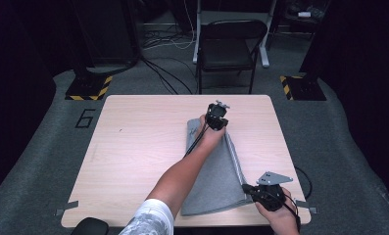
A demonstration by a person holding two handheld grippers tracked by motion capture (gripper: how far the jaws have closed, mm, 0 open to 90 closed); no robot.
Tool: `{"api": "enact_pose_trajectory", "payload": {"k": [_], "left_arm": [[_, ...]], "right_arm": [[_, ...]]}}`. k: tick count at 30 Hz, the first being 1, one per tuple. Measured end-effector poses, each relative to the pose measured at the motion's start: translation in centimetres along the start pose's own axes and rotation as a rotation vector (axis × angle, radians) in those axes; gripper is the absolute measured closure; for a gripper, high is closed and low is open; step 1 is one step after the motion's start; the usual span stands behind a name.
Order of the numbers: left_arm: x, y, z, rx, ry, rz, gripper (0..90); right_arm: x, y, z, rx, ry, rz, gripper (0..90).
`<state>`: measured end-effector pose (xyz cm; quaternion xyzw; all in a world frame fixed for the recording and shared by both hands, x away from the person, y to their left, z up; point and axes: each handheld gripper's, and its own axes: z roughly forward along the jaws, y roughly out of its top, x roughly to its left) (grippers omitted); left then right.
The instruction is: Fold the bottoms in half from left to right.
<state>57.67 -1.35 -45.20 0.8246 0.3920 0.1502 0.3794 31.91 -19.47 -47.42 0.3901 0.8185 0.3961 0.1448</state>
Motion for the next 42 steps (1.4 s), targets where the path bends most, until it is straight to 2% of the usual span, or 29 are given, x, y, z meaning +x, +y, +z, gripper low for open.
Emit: {"api": "enact_pose_trajectory", "payload": {"k": [4,6,9,13,15,17,18,19,22,25,26,29,31,33,35,37,38,39,42], "left_arm": [[-0.3,-0.3,0.8,0.023,0.004,0.007,87.0],[-0.3,-0.3,1.0,0.024,0.005,0.01,87.0],[-0.4,-0.5,1.5,0.036,0.003,-0.003,86.9],[-0.4,-0.7,1.9,0.043,0.008,0.002,86.8],[-0.5,-1.1,2.2,0.055,0.009,0.005,86.6],[-0.5,-1.2,2.4,0.057,0.008,0.001,85.2],[-0.3,-1.5,2.5,0.051,0.005,-0.007,83.8],[-0.3,-1.6,2.4,0.053,0.005,0.0,82.8],[-0.1,-1.8,2.2,0.043,-0.007,0.005,77.5],[0.5,-1.8,1.6,0.032,-0.014,0.011,73.1],[0.7,-1.9,1.3,0.028,-0.015,0.008,71.1],[1.1,-1.9,0.8,0.028,-0.013,0.004,67.5],[1.6,-1.9,0.3,0.022,-0.01,-0.003,65.3],[2.2,-2.1,-0.2,0.003,-0.012,-0.031,61.4],[2.4,-2.1,-0.4,0.007,-0.015,-0.027,60.4],[2.5,-2.2,-0.7,-0.008,-0.007,-0.041,60.4],[2.6,-2.2,-0.8,0.0,-0.002,-0.027,60.5],[2.7,-2.2,-0.9,-0.001,-0.007,-0.027,60.5],[2.8,-2.3,-0.9,-0.005,-0.001,-0.028,60.6]], "right_arm": [[-0.1,-0.7,0.6,0.036,-0.006,0.006,88.2],[-0.2,-0.9,0.9,0.055,-0.006,-0.012,88.3],[0.1,-0.9,1.1,0.061,-0.021,-0.012,88.3],[0.1,-1.0,1.2,0.076,-0.036,-0.022,88.3],[-0.1,-1.3,1.1,0.088,-0.048,-0.007,88.3],[-0.4,-1.5,1.2,0.09,-0.05,-0.016,88.3],[-0.7,-1.8,1.4,0.095,-0.052,0.018,88.1],[-0.9,-2.0,1.5,0.088,-0.049,0.037,88.0],[-1.3,-2.3,1.7,0.115,-0.045,0.031,87.7],[-1.2,-2.3,2.0,0.133,-0.046,0.053,87.4],[-1.3,-2.4,2.1,0.124,-0.049,0.029,87.2],[-1.2,-2.3,2.2,0.128,-0.055,0.03,85.7],[-1.1,-2.3,2.1,0.125,-0.057,0.027,84.4],[-1.0,-2.3,1.9,0.118,-0.063,0.046,84.2],[-1.0,-2.3,1.8,0.12,-0.064,0.045,84.3],[-1.1,-2.3,1.7,0.122,-0.063,0.037,84.4],[-1.2,-2.3,1.7,0.121,-0.067,0.03,85.2],[-1.2,-2.3,1.6,0.119,-0.068,0.045,85.4],[-1.4,-2.4,1.7,0.12,-0.074,0.042,85.5]]}}
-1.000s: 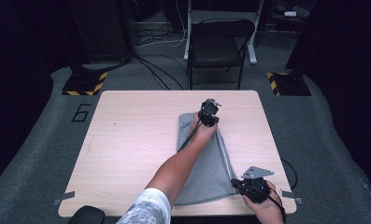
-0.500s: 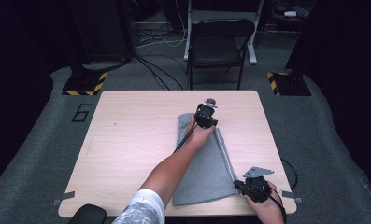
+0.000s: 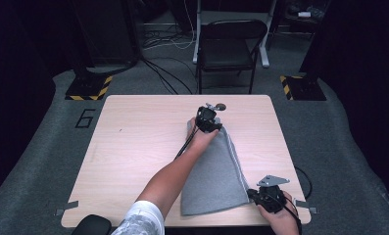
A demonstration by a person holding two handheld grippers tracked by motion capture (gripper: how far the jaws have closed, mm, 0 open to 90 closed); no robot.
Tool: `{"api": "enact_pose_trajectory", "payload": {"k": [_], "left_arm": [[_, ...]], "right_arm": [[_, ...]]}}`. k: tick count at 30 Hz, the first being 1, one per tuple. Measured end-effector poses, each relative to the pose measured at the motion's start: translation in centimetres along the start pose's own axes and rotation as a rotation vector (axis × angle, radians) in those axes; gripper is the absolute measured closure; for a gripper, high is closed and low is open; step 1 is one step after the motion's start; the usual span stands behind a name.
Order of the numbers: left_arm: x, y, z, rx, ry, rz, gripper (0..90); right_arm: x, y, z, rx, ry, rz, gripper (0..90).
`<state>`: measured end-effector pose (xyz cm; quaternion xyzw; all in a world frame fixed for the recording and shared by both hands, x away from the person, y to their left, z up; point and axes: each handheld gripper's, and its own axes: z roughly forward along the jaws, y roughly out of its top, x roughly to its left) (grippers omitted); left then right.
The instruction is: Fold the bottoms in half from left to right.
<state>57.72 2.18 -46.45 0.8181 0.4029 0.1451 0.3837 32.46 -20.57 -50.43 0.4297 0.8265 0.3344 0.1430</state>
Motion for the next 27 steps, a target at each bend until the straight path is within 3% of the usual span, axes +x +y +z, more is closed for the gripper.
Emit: {"api": "enact_pose_trajectory", "payload": {"k": [2,6,9,13,15,16,17,18,24,27], "left_arm": [[0.1,-0.1,-0.1,-0.001,0.001,-0.003,60.6],[0.2,-0.3,-0.5,0.007,0.007,0.016,60.6],[0.5,-0.3,-0.9,-0.004,0.01,0.004,60.5],[0.9,-0.6,-1.3,0.002,0.012,0.007,60.5],[1.0,-0.7,-1.4,0.006,0.011,0.004,60.5],[1.3,-1.0,-1.6,0.004,0.016,0.005,60.5],[1.3,-1.0,-1.6,0.004,0.016,0.005,60.5],[1.6,-1.2,-1.8,0.006,0.026,0.0,60.4],[2.8,-1.7,-2.4,0.018,0.05,-0.011,60.4],[3.2,-1.9,-2.6,0.015,0.058,-0.016,60.4]], "right_arm": [[0.0,0.0,-0.2,0.005,0.001,0.012,84.5],[0.3,0.3,-0.6,-0.053,-0.024,-0.001,78.0],[0.8,0.5,-0.6,-0.077,-0.022,0.003,73.7],[1.2,0.6,0.0,-0.019,-0.019,-0.04,72.3],[1.3,0.5,0.3,-0.009,-0.019,-0.042,72.6],[1.4,0.4,0.7,0.023,-0.027,-0.016,79.6],[1.4,0.4,0.7,0.023,-0.027,-0.016,79.6],[1.0,0.4,0.9,0.032,-0.019,-0.026,86.6],[0.8,0.8,0.0,-0.002,-0.038,-0.015,88.1],[0.7,0.7,0.1,0.019,-0.035,-0.019,88.1]]}}
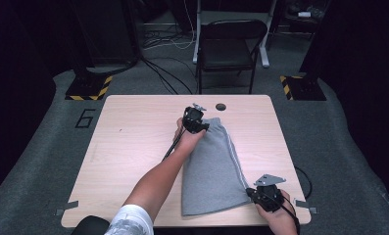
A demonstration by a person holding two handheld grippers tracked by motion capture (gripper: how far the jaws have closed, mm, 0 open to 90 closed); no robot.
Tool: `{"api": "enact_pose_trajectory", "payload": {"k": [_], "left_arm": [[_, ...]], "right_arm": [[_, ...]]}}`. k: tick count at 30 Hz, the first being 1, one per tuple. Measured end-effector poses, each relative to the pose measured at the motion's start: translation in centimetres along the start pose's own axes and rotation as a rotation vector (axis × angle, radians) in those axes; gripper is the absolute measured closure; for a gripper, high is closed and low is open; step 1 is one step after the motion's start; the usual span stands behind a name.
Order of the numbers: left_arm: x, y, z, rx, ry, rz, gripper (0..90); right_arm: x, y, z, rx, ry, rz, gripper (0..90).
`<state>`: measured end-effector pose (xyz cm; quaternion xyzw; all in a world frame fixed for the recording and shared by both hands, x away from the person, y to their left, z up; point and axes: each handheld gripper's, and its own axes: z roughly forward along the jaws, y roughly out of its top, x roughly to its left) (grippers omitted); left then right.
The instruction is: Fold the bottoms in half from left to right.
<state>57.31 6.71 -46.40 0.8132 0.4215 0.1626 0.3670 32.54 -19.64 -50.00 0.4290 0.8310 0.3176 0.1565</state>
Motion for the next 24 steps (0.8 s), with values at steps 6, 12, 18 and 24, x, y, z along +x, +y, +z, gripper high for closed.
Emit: {"api": "enact_pose_trajectory", "payload": {"k": [6,12,18,24], "left_arm": [[0.8,-0.7,-0.3,0.016,0.003,-0.01,59.9],[1.9,-1.5,-1.0,0.008,0.015,-0.018,58.7],[3.1,-2.4,-1.5,0.003,0.025,-0.042,57.0],[3.8,-3.0,-1.5,0.02,0.039,-0.05,56.2]], "right_arm": [[-0.3,-0.3,0.5,0.018,0.011,0.001,87.3],[0.0,-0.4,0.5,0.015,0.006,-0.001,82.2],[0.0,-0.4,0.2,0.007,0.002,0.013,73.3],[-0.4,-0.5,-0.1,-0.015,0.0,0.023,68.2]]}}
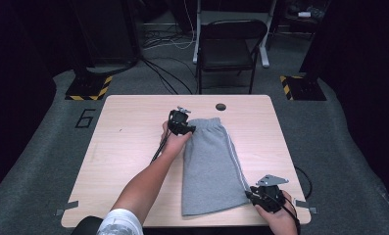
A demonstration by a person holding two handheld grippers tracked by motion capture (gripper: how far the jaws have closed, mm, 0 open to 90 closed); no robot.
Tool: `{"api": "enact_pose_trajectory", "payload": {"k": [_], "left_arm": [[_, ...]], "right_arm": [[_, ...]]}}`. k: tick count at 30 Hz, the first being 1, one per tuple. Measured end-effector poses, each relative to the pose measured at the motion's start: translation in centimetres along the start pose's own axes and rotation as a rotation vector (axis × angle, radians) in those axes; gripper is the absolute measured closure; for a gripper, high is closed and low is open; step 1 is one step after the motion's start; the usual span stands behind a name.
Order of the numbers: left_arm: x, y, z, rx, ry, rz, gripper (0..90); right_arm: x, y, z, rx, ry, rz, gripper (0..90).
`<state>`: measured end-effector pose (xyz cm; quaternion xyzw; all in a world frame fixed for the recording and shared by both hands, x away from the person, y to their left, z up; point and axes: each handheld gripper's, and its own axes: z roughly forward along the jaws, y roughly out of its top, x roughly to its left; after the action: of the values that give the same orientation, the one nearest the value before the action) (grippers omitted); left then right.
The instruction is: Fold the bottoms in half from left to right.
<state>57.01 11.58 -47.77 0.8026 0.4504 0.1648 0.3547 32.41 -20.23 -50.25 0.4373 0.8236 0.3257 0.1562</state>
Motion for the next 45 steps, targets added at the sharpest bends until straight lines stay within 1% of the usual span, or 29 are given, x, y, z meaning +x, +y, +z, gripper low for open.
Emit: {"api": "enact_pose_trajectory", "payload": {"k": [4,5,6,7,8,10,12,14,15,16,18,20,21,22,23,27,28,30,31,32,33,36,38,39,40,41,44,45], "left_arm": [[0.1,-0.2,0.3,0.009,-0.001,0.003,56.0],[0.1,-0.2,0.4,0.015,0.005,0.008,55.8],[0.1,-0.3,0.5,0.018,0.01,0.007,55.5],[0.1,-0.4,0.7,0.021,0.008,-0.003,55.0],[0.1,-0.4,0.7,0.021,0.008,-0.003,54.8],[0.2,-0.7,1.2,0.034,0.004,-0.003,54.3],[0.2,-0.8,1.3,0.033,0.001,-0.011,54.3],[0.1,-0.9,1.6,0.04,-0.001,-0.013,54.1],[-0.2,-1.1,1.9,0.032,0.006,-0.019,53.5],[-0.2,-1.1,1.9,0.034,0.007,-0.019,53.3],[-0.2,-1.1,2.0,0.037,0.01,-0.021,52.6],[-0.2,-1.2,2.1,0.038,0.014,-0.026,52.0],[-0.1,-1.2,2.2,0.043,0.014,-0.028,51.7],[-0.1,-1.3,2.3,0.04,0.015,-0.034,51.4],[-0.1,-1.3,2.3,0.043,0.015,-0.036,51.1],[-0.2,-1.3,2.3,0.042,0.02,-0.031,51.1],[-0.2,-1.4,2.4,0.043,0.022,-0.035,51.1],[-0.1,-1.5,2.5,0.054,0.016,-0.042,51.6],[0.0,-1.6,2.4,0.06,0.01,-0.035,53.2],[0.0,-1.6,2.4,0.06,0.01,-0.035,53.6],[-0.1,-1.7,2.6,0.052,0.012,-0.044,53.9],[-0.1,-1.7,2.6,0.053,0.012,-0.043,54.5],[-0.1,-1.8,2.7,0.053,0.014,-0.049,54.6],[-0.1,-1.8,2.7,0.055,0.012,-0.052,54.8],[-0.1,-1.8,2.7,0.055,0.012,-0.052,54.9],[-0.1,-2.0,2.7,0.056,0.012,-0.05,55.1],[-0.1,-2.0,2.8,0.049,0.017,-0.053,55.1],[-0.2,-2.0,2.8,0.049,0.018,-0.052,55.1]], "right_arm": [[-0.2,-0.1,0.1,-0.007,0.0,0.007,65.0],[-0.2,-0.1,0.2,-0.01,0.0,0.012,64.4],[-0.1,-0.1,0.2,-0.01,0.002,0.036,63.7],[-0.1,-0.1,0.2,-0.01,0.0,0.026,63.1],[-0.2,-0.1,0.2,-0.009,0.0,0.021,62.8],[-0.1,-0.1,0.3,-0.015,-0.001,0.031,61.8],[-0.2,-0.1,0.4,-0.005,0.005,0.018,60.7],[-0.2,-0.1,0.5,-0.009,0.01,0.021,59.4],[-0.1,-0.1,0.6,-0.015,0.008,0.025,58.7],[-0.1,-0.1,0.6,-0.007,0.008,0.03,58.1],[0.0,-0.1,0.8,-0.014,0.004,0.031,56.1],[0.0,0.0,0.9,-0.005,0.007,0.031,53.8],[-0.1,-0.1,1.1,-0.017,0.001,0.018,53.0],[-0.1,-0.1,1.1,-0.016,0.003,0.026,52.7],[0.0,-0.1,1.2,-0.016,0.002,0.045,52.3],[-0.2,-0.1,1.2,-0.002,0.005,0.045,51.7],[-0.3,-0.1,1.2,-0.001,0.002,0.042,51.6],[-0.2,-0.1,1.3,-0.005,-0.004,0.053,51.6],[-0.3,-0.2,1.3,-0.001,0.0,0.038,51.7],[-0.3,-0.2,1.3,-0.001,0.0,0.038,51.7],[-0.2,-0.2,1.4,-0.007,-0.001,0.053,51.8],[-0.2,-0.2,1.4,-0.009,-0.003,0.052,51.9],[-0.2,-0.2,1.5,-0.013,-0.011,0.047,52.5],[-0.3,-0.2,1.5,-0.012,-0.007,0.028,53.0],[-0.3,-0.2,1.5,-0.012,-0.007,0.028,53.0],[-0.1,-0.2,1.3,0.004,-0.005,0.04,53.7],[0.0,-0.2,1.4,-0.005,-0.009,0.047,54.3],[-0.1,-0.2,1.4,-0.005,-0.008,0.027,55.2]]}}
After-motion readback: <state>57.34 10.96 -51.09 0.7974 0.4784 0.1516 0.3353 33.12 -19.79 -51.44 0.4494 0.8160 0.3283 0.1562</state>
